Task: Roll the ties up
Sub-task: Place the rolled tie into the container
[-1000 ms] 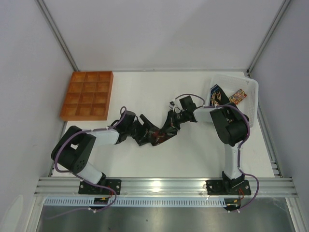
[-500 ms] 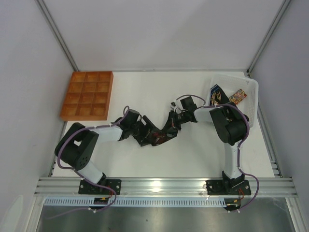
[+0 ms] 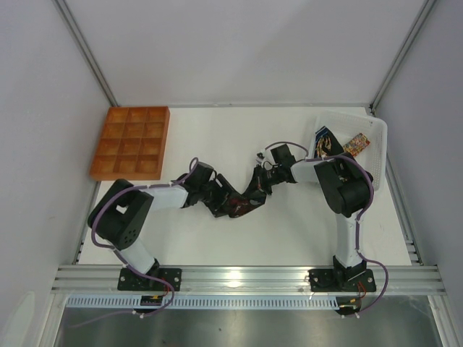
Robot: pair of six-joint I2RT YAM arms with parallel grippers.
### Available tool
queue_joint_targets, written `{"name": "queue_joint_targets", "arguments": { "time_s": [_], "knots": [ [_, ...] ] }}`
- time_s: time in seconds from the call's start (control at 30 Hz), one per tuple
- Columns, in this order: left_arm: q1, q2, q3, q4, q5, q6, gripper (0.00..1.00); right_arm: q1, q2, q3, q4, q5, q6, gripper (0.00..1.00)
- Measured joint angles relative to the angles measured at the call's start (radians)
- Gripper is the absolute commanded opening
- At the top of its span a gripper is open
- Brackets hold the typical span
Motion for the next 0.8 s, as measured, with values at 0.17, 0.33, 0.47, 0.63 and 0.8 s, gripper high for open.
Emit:
{"name": "queue_joint_targets", "arguments": {
  "time_s": [0.17,0.33,0.47,0.63,0.8],
  "knots": [
    [-0.004,0.012,0.008,-0.013,0.0,0.0,0.67,0.0,0.0,0.0,0.0,0.003,0.0,0.01],
    [-0.011,0.026,0.02,-0.022,0.0,0.002,0.61,0.0,0.0,0.0,-0.001,0.008,0.0,0.01],
    [-0.013,0.03,0.022,-0.023,0.0,0.002,0.62,0.0,0.0,0.0,-0.002,0.011,0.0,0.01],
    [-0.014,0.03,0.023,-0.027,0.0,0.007,0.62,0.0,-0.013,0.0,-0.037,0.036,-0.005,0.01],
    [-0.015,0.03,0.023,-0.027,0.0,0.008,0.6,-0.011,-0.06,0.001,-0.118,0.09,-0.023,0.01]
  ]
}}
